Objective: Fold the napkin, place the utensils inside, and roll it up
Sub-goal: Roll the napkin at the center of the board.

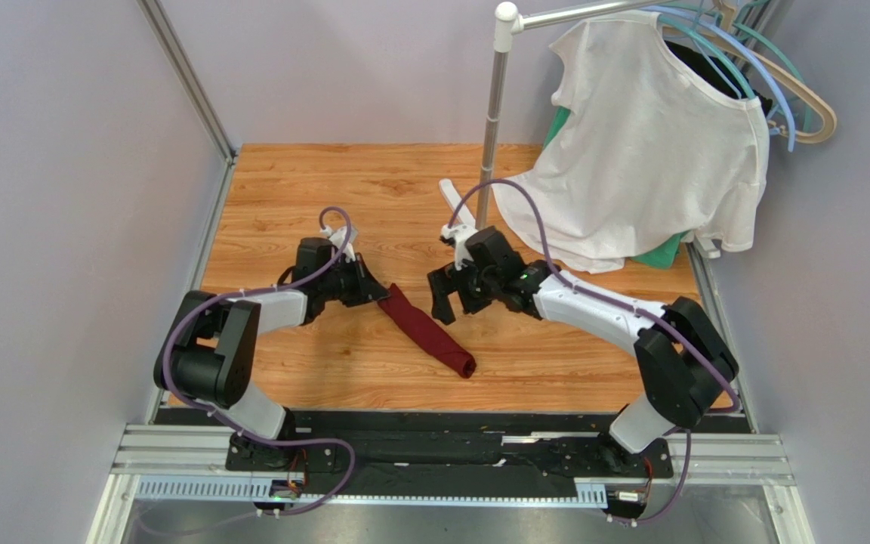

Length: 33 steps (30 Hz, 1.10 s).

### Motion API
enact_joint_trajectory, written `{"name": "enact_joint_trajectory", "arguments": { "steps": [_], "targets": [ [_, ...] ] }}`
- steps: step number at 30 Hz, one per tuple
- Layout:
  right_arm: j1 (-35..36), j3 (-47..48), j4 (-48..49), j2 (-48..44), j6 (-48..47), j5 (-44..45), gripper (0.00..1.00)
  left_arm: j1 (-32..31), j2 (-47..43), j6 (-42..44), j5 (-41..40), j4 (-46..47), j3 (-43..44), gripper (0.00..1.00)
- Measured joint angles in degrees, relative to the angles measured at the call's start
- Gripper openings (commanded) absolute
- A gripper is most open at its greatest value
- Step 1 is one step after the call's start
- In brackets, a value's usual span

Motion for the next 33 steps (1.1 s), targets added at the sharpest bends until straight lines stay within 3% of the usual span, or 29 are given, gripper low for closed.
{"name": "enact_joint_trajectory", "arguments": {
  "steps": [7,13,23,26,33],
  "targets": [
    [17.9,3.2,1.5,0.3,-8.1,23.0,0.96,0.0,1.6,-0.9,-0.1,-4.5,2.8,0.00],
    [26.3,3.2,3.2,3.9,-13.4,32.6,0.84,0.0,1.8,-1.4,-0.5,-8.8,5.1,0.00],
    [28.8,3.2,4.6,10.1,-17.0,37.6,0.66,0.0,2.8,-1.8,-0.5,-11.4,6.6,0.00],
    [28.8,3.2,4.7,11.6,-17.5,38.3,0.56,0.0,2.8,-1.8,-0.5,-11.5,6.7,0.00],
    [28.3,3.7,4.7,14.5,-17.7,38.8,0.46,0.0,2.8,-2.0,-0.5,-11.8,6.7,0.00]
  ]
}}
